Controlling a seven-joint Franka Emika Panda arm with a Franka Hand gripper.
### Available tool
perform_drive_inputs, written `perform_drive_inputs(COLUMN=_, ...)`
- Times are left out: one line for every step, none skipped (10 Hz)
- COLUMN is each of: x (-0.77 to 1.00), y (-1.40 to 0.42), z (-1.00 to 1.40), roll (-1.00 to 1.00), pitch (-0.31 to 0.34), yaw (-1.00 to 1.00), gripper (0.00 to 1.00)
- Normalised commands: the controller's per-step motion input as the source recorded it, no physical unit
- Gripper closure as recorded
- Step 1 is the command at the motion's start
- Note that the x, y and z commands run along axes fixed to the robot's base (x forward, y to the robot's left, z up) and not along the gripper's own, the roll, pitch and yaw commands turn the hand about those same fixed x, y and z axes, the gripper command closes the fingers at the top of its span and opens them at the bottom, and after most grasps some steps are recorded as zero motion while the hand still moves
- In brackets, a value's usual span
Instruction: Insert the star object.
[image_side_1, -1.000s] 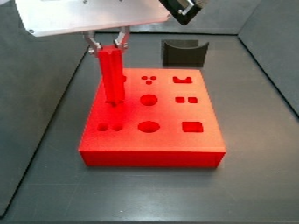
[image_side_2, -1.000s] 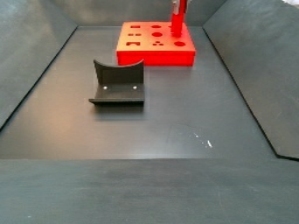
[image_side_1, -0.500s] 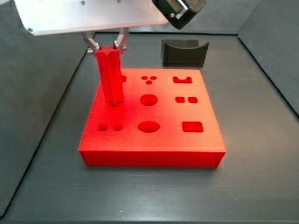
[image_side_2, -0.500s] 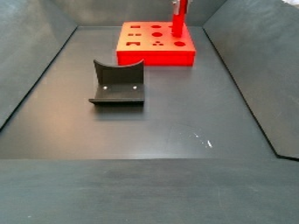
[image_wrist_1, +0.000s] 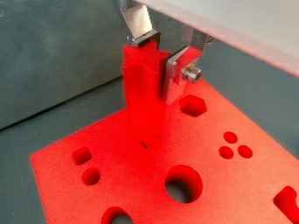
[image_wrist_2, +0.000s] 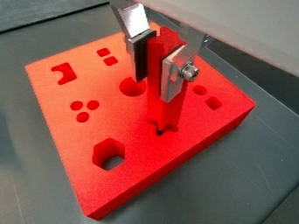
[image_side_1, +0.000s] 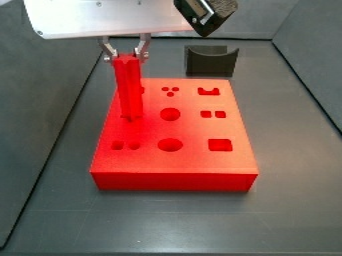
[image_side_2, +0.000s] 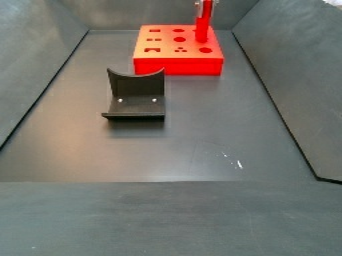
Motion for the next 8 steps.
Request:
perform_drive_inputs(x=-0.17, y=0.02, z=0.00, roll=0.06, pitch=-0.010, yaw=0.00, gripper=1.00)
perform_drive_inputs(x=0.00, y=0.00, z=-0.07, roll=0.09, pitch=-0.033, yaw=0.04, gripper=1.00)
perform_drive_inputs(x=0.09, y=-0.05, z=-0.11, roll=0.08, pitch=-0.033, yaw=0.00, gripper=1.00)
perform_drive_inputs(x=0.17, y=-0.07, z=-0.09, roll=0.04, pitch=-0.036, yaw=0.00, gripper=1.00)
perform_drive_inputs(x=0.20, y=-0.05, z=-0.12, roll=0.02, pitch=-0.041, yaw=0.00, gripper=1.00)
perform_drive_inputs(x=0.15, y=0.00, z=-0.10, roll=0.00, pitch=-0.011, yaw=-0.01, gripper=1.00)
perform_drive_inputs(x=0.00, y=0.00, z=-0.12, roll=0.02, pitch=-0.001, yaw=-0.06, gripper=1.00)
perform_drive_inputs(x=0.00, y=0.00, z=-0.08, roll=0.06, pitch=0.000, yaw=0.00, gripper=1.00)
